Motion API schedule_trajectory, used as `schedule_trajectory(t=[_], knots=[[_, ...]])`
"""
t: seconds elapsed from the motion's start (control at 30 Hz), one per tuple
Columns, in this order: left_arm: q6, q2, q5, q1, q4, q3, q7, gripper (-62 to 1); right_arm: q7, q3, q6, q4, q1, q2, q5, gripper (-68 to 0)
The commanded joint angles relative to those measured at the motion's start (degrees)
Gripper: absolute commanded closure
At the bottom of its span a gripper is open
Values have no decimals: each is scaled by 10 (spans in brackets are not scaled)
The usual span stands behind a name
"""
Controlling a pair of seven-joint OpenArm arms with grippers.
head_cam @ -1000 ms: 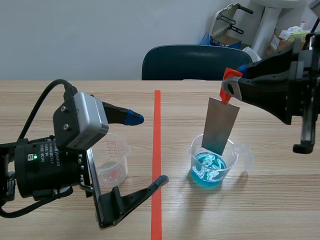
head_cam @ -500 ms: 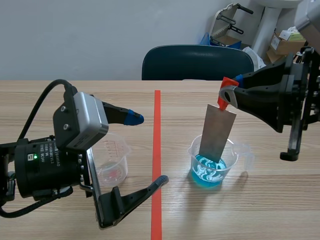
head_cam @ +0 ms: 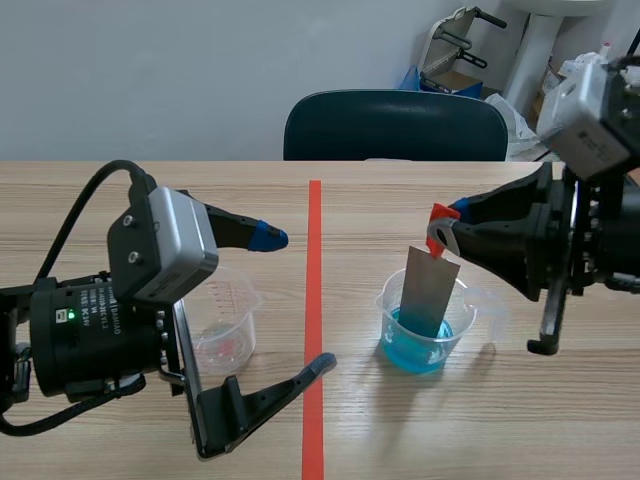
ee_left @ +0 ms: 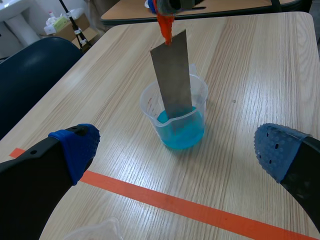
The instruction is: Do the redox reaction experiment
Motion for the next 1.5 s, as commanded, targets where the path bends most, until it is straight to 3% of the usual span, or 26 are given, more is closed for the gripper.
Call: schedule_trajectory(t=[0.0,0.63,1.47], knots=[[1,2,-6,-1,10,-2,-10,-623,13,-5,-1,-1,15,-1,3,-7],[1,2,-6,-1,10,-2,-10,-623,17,-19,-1,-20,27,-14,-41,-7],[1,2,-6,-1,10,-2,-10,-623,17,-19,-1,-20,27,-14,-42,-6]])
